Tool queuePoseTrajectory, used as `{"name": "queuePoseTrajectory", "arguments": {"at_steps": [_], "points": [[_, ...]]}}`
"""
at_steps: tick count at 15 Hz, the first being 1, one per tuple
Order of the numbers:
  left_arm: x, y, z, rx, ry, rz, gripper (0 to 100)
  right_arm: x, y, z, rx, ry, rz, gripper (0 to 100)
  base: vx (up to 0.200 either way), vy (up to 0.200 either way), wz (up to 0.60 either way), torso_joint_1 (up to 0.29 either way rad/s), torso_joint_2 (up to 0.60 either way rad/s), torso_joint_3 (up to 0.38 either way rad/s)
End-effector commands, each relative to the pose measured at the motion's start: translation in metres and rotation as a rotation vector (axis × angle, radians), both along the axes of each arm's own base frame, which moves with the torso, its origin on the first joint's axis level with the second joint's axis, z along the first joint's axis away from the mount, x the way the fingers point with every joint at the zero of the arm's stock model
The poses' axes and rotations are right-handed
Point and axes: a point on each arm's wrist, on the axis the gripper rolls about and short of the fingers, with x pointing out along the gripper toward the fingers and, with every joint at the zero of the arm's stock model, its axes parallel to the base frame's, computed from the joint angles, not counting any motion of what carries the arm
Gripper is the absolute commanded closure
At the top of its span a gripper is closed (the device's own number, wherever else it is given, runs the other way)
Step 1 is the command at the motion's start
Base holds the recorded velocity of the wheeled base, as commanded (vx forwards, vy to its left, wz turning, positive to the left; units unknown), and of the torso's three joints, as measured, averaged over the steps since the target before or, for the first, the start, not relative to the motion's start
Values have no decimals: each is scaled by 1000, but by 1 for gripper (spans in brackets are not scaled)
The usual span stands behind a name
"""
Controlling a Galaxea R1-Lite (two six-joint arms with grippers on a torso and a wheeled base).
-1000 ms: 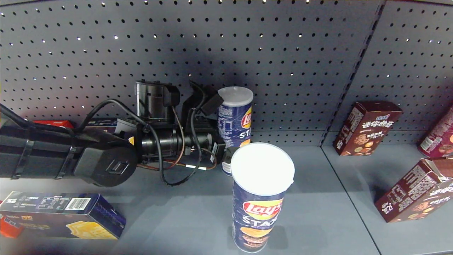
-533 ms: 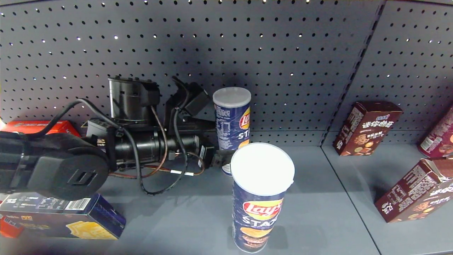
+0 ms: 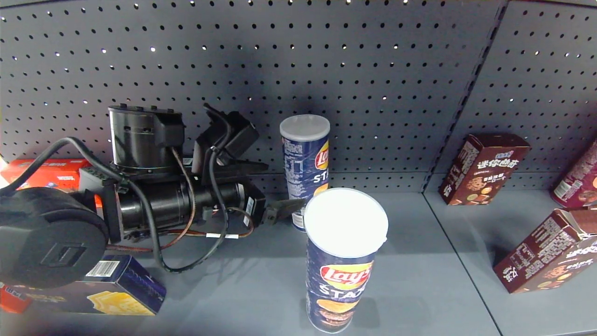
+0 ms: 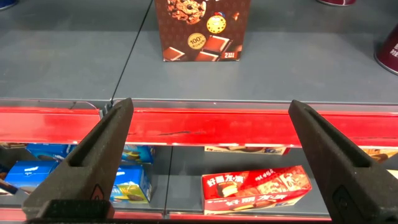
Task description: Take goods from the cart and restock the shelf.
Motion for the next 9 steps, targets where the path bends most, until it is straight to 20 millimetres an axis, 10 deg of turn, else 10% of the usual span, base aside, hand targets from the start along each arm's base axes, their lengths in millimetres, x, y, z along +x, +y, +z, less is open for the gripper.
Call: {"name": "queuePoseTrajectory", "arguments": {"at_steps": [1,9], "points": [[6,-4,-5,20,3,40,0,0,0,0,0,1,1,0,0,0,0,0,0,0],[15,-5,-8,62,-6,172,0,0,0,0,0,-1,1,0,0,0,0,0,0,0]]}}
